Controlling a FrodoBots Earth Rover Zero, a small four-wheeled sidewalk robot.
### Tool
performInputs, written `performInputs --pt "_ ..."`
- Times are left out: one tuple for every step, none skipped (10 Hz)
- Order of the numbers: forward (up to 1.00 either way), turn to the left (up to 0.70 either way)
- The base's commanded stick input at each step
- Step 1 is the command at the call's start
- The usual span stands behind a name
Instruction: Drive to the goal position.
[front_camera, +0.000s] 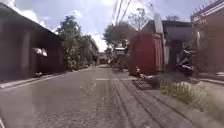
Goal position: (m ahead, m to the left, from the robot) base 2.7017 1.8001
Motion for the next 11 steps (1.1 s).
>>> performInputs --pt "0.70 0.11" --pt "0.70 0.21" --pt "0.70 0.22" --pt "0.70 0.08" --pt "0.70 0.00" --pt "0.70 0.12" --pt "0.70 0.23" --pt "0.70 0.27" --pt "0.70 0.27" --pt "0.70 0.27" --pt "0.70 0.27"
